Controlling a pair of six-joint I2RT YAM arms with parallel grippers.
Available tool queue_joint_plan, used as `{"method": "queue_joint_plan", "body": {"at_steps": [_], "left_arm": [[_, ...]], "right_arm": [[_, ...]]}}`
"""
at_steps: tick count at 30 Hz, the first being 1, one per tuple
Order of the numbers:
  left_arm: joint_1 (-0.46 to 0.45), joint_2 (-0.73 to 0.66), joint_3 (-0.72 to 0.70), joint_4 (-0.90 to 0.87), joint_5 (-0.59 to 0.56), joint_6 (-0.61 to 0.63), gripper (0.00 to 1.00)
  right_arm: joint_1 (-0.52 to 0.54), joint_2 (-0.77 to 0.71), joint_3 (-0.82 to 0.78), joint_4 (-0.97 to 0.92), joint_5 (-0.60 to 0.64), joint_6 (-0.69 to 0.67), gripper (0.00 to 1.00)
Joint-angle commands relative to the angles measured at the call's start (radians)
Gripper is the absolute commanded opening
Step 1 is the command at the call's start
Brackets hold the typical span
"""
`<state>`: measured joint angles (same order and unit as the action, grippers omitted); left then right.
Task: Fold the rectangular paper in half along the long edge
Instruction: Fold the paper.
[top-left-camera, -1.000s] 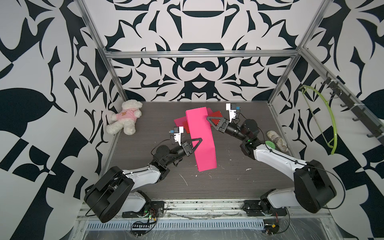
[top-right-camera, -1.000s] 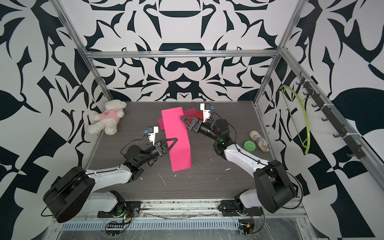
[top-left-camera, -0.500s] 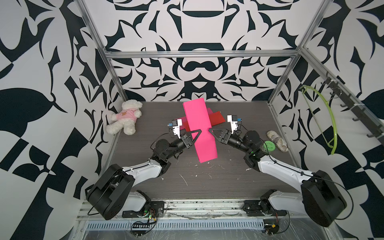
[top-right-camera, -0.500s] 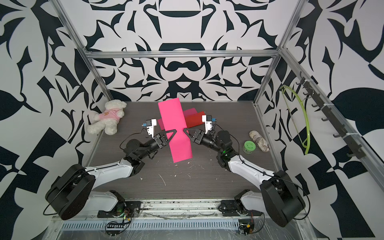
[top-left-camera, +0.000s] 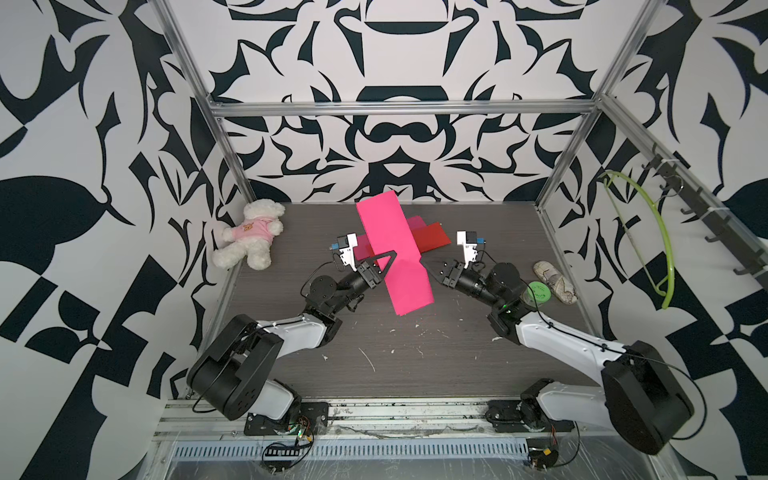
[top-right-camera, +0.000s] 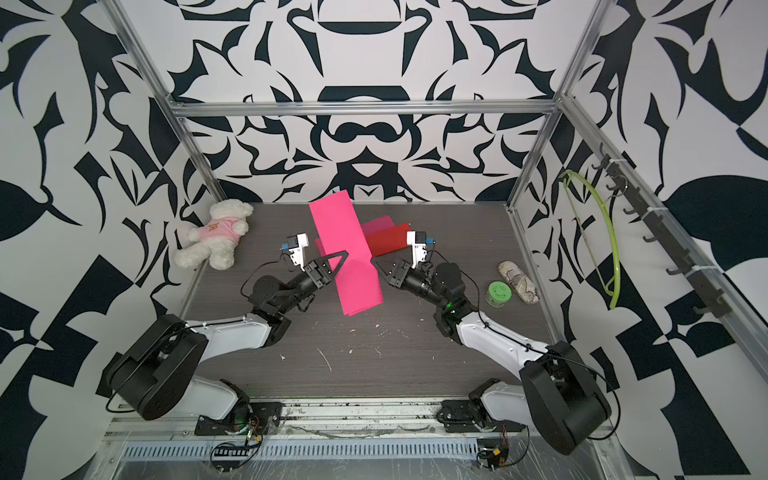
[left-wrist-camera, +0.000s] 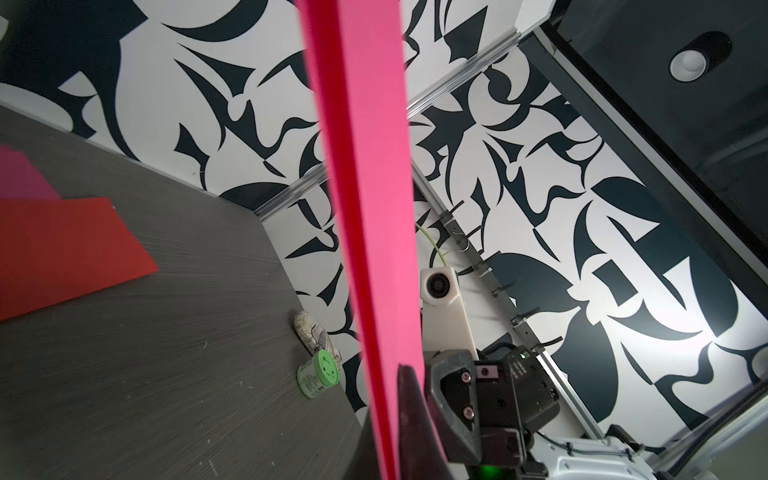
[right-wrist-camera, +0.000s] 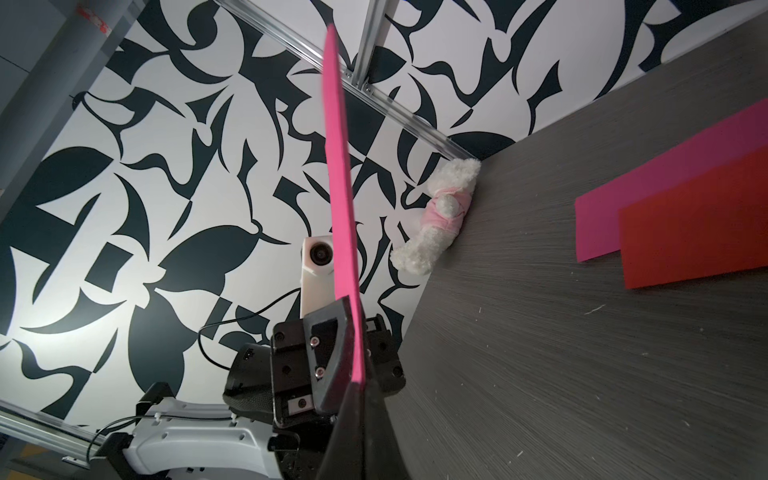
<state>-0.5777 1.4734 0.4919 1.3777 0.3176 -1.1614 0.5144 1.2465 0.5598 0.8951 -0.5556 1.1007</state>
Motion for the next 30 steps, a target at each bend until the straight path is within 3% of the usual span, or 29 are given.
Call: {"method": "queue_joint_plan", "body": {"at_steps": [1, 2, 3, 4, 5, 6, 7, 9, 11, 12, 13, 14, 15, 16, 18, 19, 20, 21, 23, 25, 26, 28, 30], "left_arm": [[0.004, 0.007, 0.032, 0.061, -0.015, -0.011, 0.00], [0.005, 0.006, 0.035, 0.061, -0.020, -0.009, 0.00], [0.005, 0.005, 0.037, 0.061, -0.023, -0.009, 0.00], [0.007, 0.006, 0.040, 0.061, -0.026, -0.008, 0.00], [0.008, 0.005, 0.045, 0.061, -0.028, -0.007, 0.00], [0.010, 0.007, 0.047, 0.061, -0.030, -0.007, 0.00], [0.010, 0.008, 0.050, 0.061, -0.032, -0.007, 0.00], [0.015, 0.011, 0.057, 0.061, -0.037, -0.008, 0.00], [0.022, 0.013, 0.065, 0.061, -0.044, -0.007, 0.00], [0.025, 0.013, 0.069, 0.061, -0.047, -0.007, 0.00], [0.030, 0.014, 0.073, 0.060, -0.048, -0.007, 0.00], [0.036, 0.014, 0.078, 0.061, -0.049, -0.007, 0.00], [0.041, 0.016, 0.083, 0.061, -0.049, -0.009, 0.00], [0.046, 0.018, 0.088, 0.061, -0.050, -0.009, 0.00], [0.055, 0.020, 0.101, 0.061, -0.045, -0.009, 0.00], [0.060, 0.022, 0.107, 0.061, -0.043, -0.012, 0.00], [0.066, 0.024, 0.113, 0.060, -0.039, -0.014, 0.00], [0.070, 0.027, 0.117, 0.061, -0.038, -0.015, 0.00], [0.081, 0.031, 0.127, 0.061, -0.034, -0.018, 0.00], [0.094, 0.033, 0.134, 0.062, -0.028, -0.024, 0.00], [0.102, 0.034, 0.138, 0.061, -0.023, -0.027, 0.00], [0.115, 0.035, 0.145, 0.061, -0.014, -0.033, 0.00], [0.125, 0.037, 0.149, 0.061, -0.009, -0.037, 0.00]], "right_arm": [[0.009, -0.017, -0.002, 0.047, 0.002, 0.001, 0.11], [0.010, -0.020, -0.005, 0.042, 0.010, 0.000, 0.34], [0.011, -0.021, -0.007, 0.042, 0.013, -0.003, 0.45], [0.012, -0.021, -0.007, 0.042, 0.014, -0.004, 0.49], [0.012, -0.021, -0.005, 0.044, 0.006, -0.006, 0.37], [0.012, -0.019, -0.004, 0.044, -0.001, -0.007, 0.15], [0.012, -0.019, -0.003, 0.042, 0.001, -0.007, 0.00], [0.012, -0.022, -0.006, 0.037, 0.003, -0.010, 0.00], [0.012, -0.028, -0.010, 0.024, 0.015, -0.013, 0.33], [0.012, -0.032, -0.013, 0.025, 0.015, -0.014, 0.40], [0.012, -0.034, -0.012, 0.025, 0.009, -0.017, 0.37], [0.012, -0.035, -0.010, 0.027, 0.000, -0.020, 0.11], [0.012, -0.038, -0.010, 0.027, -0.002, -0.020, 0.00], [0.012, -0.041, -0.011, 0.027, 0.004, -0.021, 0.00], [0.012, -0.044, -0.012, 0.028, 0.005, -0.021, 0.22], [0.013, -0.045, -0.012, 0.027, 0.006, -0.022, 0.27], [0.012, -0.044, -0.010, 0.027, 0.003, -0.022, 0.09], [0.012, -0.043, -0.009, 0.026, 0.003, -0.022, 0.00], [0.014, -0.043, -0.011, 0.028, 0.007, -0.020, 0.01], [0.013, -0.047, -0.018, 0.025, 0.029, -0.017, 0.34], [0.012, -0.051, -0.022, 0.025, 0.036, -0.018, 0.36], [0.013, -0.053, -0.021, 0.028, 0.024, -0.025, 0.00], [0.012, -0.054, -0.019, 0.028, 0.024, -0.023, 0.00]]}}
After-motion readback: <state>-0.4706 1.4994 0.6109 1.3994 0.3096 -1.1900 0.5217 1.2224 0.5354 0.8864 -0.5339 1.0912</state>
